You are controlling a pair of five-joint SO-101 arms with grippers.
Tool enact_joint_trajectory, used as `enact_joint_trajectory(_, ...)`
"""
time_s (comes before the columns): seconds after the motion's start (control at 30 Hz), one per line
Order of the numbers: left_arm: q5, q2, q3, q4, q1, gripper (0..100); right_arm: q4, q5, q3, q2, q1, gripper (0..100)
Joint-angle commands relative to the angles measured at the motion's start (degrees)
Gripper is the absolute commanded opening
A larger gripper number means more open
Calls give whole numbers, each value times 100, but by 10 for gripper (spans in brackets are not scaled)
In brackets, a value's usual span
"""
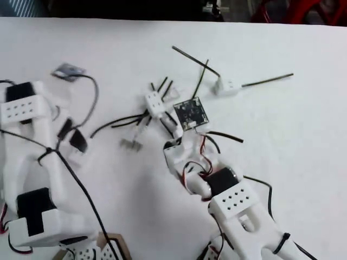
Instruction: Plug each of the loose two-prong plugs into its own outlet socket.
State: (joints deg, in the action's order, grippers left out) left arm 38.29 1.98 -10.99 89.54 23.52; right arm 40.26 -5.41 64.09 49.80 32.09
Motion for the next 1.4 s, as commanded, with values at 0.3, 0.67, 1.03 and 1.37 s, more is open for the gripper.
enact_joint_trajectory(0.3,519,-31,-1969,-1811,-330,241,-84,-44,-26,66,-22,16)
enact_joint_trajectory(0.67,598,-40,-2277,-2462,-303,242,-119,-44,62,66,-13,16)
enact_joint_trajectory(1.03,510,-2070,-404,-1802,110,238,-110,-44,62,66,-13,16)
enact_joint_trajectory(1.37,484,-2457,475,-1503,400,242,-119,-18,62,66,-13,16)
